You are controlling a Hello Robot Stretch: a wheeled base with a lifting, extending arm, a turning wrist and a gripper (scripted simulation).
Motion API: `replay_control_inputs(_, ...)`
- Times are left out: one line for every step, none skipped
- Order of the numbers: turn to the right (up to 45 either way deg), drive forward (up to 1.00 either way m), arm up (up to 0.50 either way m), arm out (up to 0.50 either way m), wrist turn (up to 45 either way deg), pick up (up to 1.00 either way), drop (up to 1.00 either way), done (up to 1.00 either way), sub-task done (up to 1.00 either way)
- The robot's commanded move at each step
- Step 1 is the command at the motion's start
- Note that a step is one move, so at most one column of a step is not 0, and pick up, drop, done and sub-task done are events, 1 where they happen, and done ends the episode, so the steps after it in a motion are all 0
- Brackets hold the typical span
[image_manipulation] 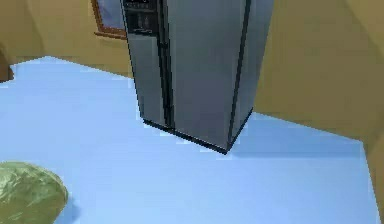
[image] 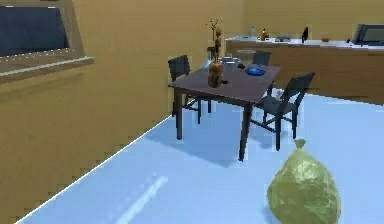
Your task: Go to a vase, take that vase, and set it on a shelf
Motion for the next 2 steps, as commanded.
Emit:
replay_control_inputs(0.0,1.00,0.00,0.00,0.0,0.00,0.00,0.00,0.00)
replay_control_inputs(-6.0,0.00,0.00,0.00,0.0,0.00,0.00,0.00,0.00)
